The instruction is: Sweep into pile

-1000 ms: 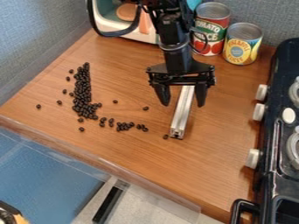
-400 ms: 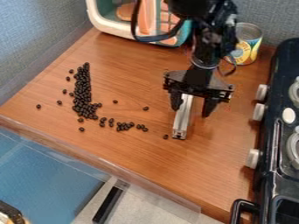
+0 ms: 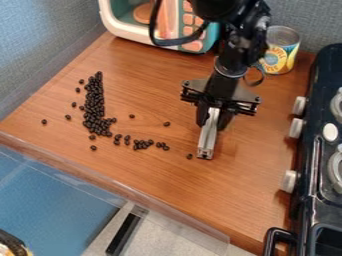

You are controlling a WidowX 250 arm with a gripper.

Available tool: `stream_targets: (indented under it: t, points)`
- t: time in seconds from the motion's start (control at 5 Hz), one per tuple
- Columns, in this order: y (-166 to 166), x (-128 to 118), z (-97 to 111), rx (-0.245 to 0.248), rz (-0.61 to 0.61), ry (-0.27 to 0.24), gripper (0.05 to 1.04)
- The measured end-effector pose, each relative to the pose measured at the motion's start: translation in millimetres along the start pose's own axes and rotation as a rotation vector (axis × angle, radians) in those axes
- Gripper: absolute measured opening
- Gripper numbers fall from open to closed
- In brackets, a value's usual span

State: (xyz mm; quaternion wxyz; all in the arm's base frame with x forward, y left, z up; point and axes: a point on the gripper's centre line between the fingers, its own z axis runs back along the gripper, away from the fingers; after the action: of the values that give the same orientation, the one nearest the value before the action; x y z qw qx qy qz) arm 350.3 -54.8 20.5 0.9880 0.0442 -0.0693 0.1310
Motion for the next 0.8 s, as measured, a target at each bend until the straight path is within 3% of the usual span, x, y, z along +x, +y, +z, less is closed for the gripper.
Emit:
stream_targets:
  t: [0.2,0.4,0.6,0.8]
  points:
    - [6.2,-2.4,4.1,-0.077,0.028,0.068,0.339]
    - [-2.1,-7.6,40.8,-0.192,0.027,0.084,0.338]
    - [-11.5,-18.3,68.9,-0.250,0.009,0.079,0.338]
    - [-26.3,-38.7,64.9,-0.245,-0.060,0.102,0.338]
